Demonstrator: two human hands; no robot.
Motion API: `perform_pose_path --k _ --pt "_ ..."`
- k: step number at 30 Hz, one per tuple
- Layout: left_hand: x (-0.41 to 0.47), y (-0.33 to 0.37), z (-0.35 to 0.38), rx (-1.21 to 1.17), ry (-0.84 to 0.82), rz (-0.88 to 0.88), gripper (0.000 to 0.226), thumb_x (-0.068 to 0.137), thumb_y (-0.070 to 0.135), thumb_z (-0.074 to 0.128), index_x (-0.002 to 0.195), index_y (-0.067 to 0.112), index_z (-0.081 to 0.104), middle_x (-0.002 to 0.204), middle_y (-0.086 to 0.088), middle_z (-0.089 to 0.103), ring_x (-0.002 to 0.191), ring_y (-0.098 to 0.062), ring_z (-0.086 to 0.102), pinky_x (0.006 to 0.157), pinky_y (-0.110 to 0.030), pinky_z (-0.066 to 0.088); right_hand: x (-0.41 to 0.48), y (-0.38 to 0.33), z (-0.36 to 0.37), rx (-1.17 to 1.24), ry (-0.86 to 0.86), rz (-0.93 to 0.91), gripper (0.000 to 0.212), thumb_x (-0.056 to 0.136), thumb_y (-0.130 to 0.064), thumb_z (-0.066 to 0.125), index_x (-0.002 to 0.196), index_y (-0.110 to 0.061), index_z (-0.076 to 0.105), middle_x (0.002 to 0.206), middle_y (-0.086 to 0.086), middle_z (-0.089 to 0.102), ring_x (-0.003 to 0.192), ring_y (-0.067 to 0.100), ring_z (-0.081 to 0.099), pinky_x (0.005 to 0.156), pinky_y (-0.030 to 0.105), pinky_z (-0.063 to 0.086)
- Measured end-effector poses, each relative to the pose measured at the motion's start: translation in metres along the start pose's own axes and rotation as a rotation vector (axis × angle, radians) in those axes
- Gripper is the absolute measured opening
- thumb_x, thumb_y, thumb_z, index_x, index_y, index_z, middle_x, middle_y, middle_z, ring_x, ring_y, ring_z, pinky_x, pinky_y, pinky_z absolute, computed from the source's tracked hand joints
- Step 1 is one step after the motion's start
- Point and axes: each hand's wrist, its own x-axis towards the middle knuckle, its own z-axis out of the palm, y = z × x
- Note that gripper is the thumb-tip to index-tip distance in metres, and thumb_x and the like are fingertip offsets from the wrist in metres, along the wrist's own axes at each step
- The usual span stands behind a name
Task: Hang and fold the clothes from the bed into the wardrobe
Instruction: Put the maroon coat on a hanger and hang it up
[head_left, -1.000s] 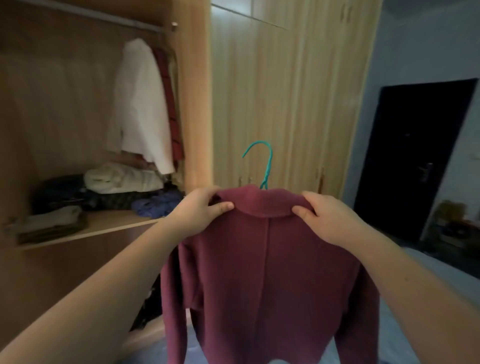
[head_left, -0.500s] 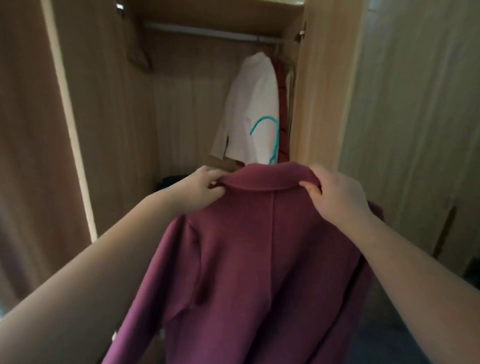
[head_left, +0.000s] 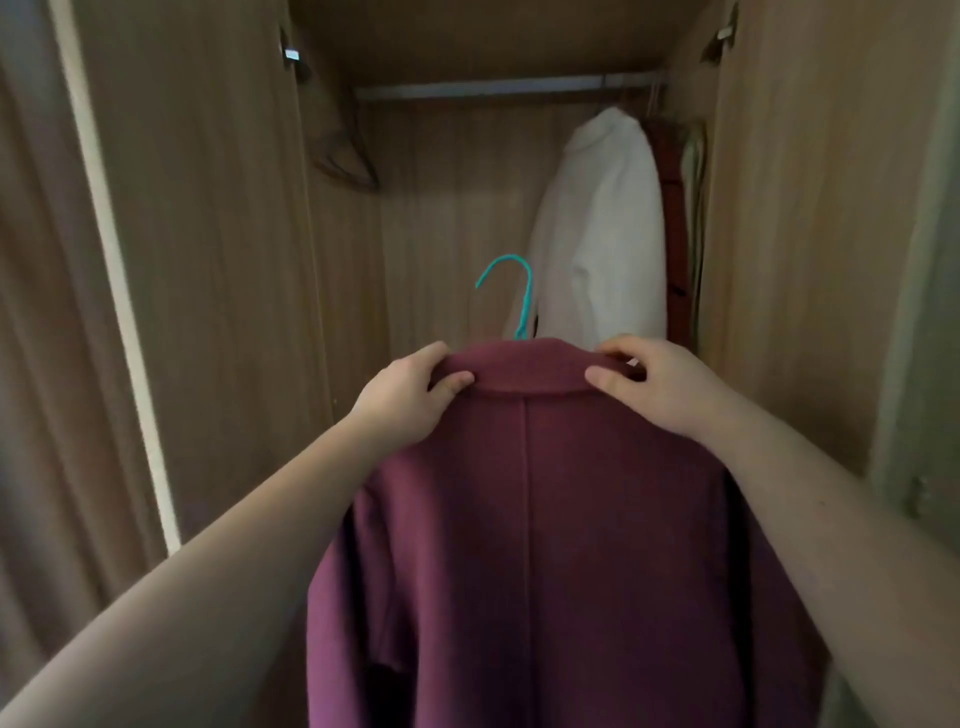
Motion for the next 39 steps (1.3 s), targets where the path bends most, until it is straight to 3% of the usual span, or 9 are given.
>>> perform_pose_path --k 2,6,9,12,19,24,26,33,39 --pt "0.039 -0.010 0.005 -0.015 0.017 -0.002 0.024 0.095 0.049 0.056 0.090 0.026 0.051 0.077 0.008 0.060 0.078 -0.022 0.060 0.071 -0.039 0.048 0.044 0.019 -0.009 0.058 -0.125 0.041 0.039 0.096 -0.058 0.045 0.112 -0.030 0.067 0.111 -0.010 0.068 0.105 0.012 0.062 0.079 0.021 0.043" --pt "0.103 -0.030 0.027 -0.013 0.043 0.028 0.026 0.094 0.050 0.054 0.090 0.024 0.053 0.079 0.006 0.061 0.079 -0.022 0.060 0.077 -0.045 0.051 0.124 0.048 0.002 -0.129 -0.224 0.034 0.047 0.100 -0.051 0.044 0.117 -0.014 0.067 0.115 0.005 0.068 0.108 0.024 0.062 0.092 0.035 0.048" --pt "0.140 -0.049 0.044 0.020 0.086 0.015 0.025 0.094 0.052 0.054 0.093 0.027 0.052 0.080 0.007 0.061 0.079 -0.022 0.059 0.075 -0.043 0.051 0.169 0.064 0.023 -0.234 -0.056 -0.083 0.035 0.098 -0.050 0.050 0.085 -0.018 0.058 0.081 -0.002 0.059 0.086 0.027 0.061 0.070 0.036 0.043" --pt "0.179 -0.068 0.059 0.076 0.146 0.026 0.025 0.093 0.057 0.053 0.095 0.033 0.046 0.074 0.012 0.055 0.079 -0.024 0.059 0.065 -0.037 0.044 0.203 0.080 0.046 -0.386 0.182 -0.153 0.038 0.093 -0.056 0.048 0.074 -0.023 0.042 0.066 -0.005 0.048 0.072 0.031 0.060 0.058 0.034 0.036" --pt "0.289 -0.109 0.089 0.332 0.383 0.145 0.049 0.088 0.065 0.037 0.109 0.027 0.059 0.107 0.000 0.059 0.104 -0.030 0.050 0.082 -0.045 0.046 0.300 0.111 0.071 -0.583 0.543 -0.229 0.038 0.089 -0.053 0.050 0.073 -0.021 0.036 0.065 0.013 0.064 0.059 0.039 0.063 0.051 0.036 0.043" --pt "0.396 -0.142 0.099 0.167 0.449 0.161 0.036 0.093 0.059 0.042 0.105 0.026 0.050 0.105 -0.003 0.066 0.098 -0.033 0.062 0.068 -0.038 0.042 0.389 0.109 0.057 -0.703 0.668 -0.225 0.038 0.092 -0.055 0.044 0.074 -0.023 0.035 0.066 0.013 0.063 0.061 0.038 0.063 0.052 0.036 0.038" --pt "0.437 -0.154 0.100 0.111 0.480 0.190 0.033 0.095 0.054 0.046 0.111 0.026 0.050 0.110 -0.003 0.065 0.102 -0.031 0.061 0.075 -0.041 0.046 0.424 0.106 0.052 -0.753 0.698 -0.208 0.038 0.093 -0.055 0.045 0.075 -0.022 0.039 0.067 0.010 0.063 0.062 0.036 0.063 0.053 0.035 0.038" --pt "0.553 -0.159 0.135 0.024 0.693 0.427 0.045 0.099 0.042 0.036 0.138 0.023 0.048 0.137 -0.003 0.051 0.125 -0.025 0.046 0.107 -0.043 0.040 0.524 0.117 0.026 -0.944 0.782 -0.098 0.036 0.095 -0.057 0.038 0.077 -0.026 0.043 0.070 0.001 0.064 0.065 0.027 0.064 0.052 0.033 0.041" --pt "0.626 -0.122 0.171 0.017 0.495 0.591 0.064 0.093 0.062 0.015 0.155 0.045 0.010 0.167 0.005 0.010 0.153 -0.020 0.004 0.122 -0.050 0.013 0.576 0.127 -0.019 -1.066 0.856 -0.035 0.037 0.096 -0.056 0.040 0.089 -0.023 0.055 0.086 0.005 0.067 0.078 0.030 0.065 0.060 0.035 0.047"
